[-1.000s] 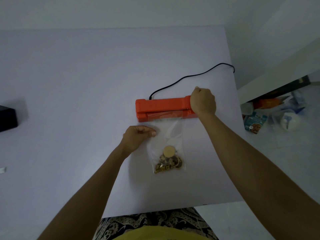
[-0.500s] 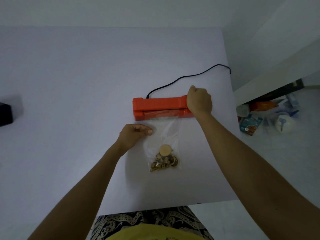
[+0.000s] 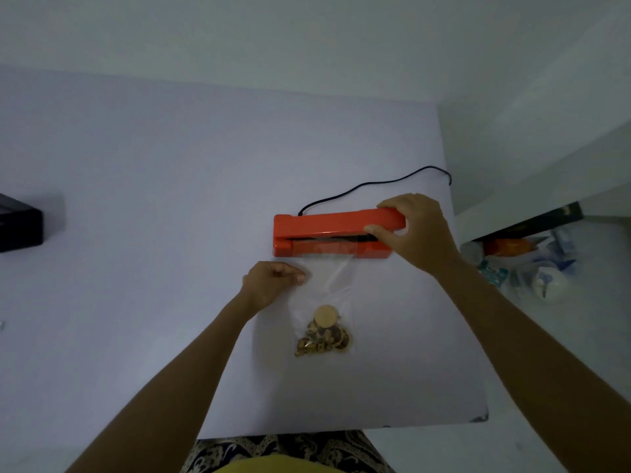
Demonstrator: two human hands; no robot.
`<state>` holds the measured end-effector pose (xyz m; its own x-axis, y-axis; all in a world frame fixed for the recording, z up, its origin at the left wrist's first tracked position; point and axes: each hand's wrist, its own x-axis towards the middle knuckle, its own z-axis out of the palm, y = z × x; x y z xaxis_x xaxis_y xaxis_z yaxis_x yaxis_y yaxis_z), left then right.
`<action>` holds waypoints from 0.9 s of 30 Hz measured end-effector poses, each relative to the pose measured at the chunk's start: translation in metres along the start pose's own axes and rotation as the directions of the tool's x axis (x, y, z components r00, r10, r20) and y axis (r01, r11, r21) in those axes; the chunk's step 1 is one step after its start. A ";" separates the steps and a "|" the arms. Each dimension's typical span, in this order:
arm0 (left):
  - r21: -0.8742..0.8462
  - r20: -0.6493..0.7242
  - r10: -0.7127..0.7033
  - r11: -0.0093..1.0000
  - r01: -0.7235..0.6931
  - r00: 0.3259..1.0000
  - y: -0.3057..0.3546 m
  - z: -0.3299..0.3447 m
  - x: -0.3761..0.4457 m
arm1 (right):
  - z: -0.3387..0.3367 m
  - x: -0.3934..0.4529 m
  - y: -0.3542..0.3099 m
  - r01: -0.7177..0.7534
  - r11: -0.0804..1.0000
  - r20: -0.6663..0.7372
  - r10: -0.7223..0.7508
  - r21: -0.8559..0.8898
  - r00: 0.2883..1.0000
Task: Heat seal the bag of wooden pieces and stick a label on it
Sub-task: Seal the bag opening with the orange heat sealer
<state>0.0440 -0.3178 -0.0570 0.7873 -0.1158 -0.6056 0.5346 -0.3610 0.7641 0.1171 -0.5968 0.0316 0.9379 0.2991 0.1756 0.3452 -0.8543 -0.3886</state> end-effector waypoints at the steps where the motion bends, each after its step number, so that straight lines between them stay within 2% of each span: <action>1: 0.001 0.000 -0.004 1.000 0.004 1.000 0.000 0.000 0.000 | -0.007 -0.001 0.001 0.032 0.999 0.030 -0.032 -0.027 0.999; 4: 0.015 0.006 -0.013 1.000 0.013 1.000 -0.002 -0.001 0.000 | -0.027 0.002 -0.009 0.042 0.999 0.090 -0.041 -0.013 0.995; 9: 0.039 0.015 -0.027 0.999 0.026 1.000 -0.001 0.005 0.005 | -0.052 0.022 -0.053 -0.001 0.970 0.049 -0.011 0.242 0.999; 13: 0.007 0.011 -0.004 1.000 0.004 1.000 -0.001 -0.002 -0.001 | -0.051 0.049 -0.113 0.095 0.935 0.000 -0.102 0.341 0.995; 21: -0.032 0.029 -0.015 0.999 0.016 0.999 0.001 -0.002 -0.001 | -0.011 0.090 -0.187 0.168 0.921 0.088 -0.212 0.352 0.973; 27: -0.031 0.011 0.006 0.999 -0.006 1.000 -0.002 -0.001 0.000 | 0.028 0.099 -0.215 0.259 0.925 0.045 -0.282 0.277 0.958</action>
<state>0.0431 -0.3161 -0.0581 0.7871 -0.1278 -0.6034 0.5396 -0.3312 0.7741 0.1369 -0.3712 0.1071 0.8032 0.5465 0.2371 0.5717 -0.5952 -0.5648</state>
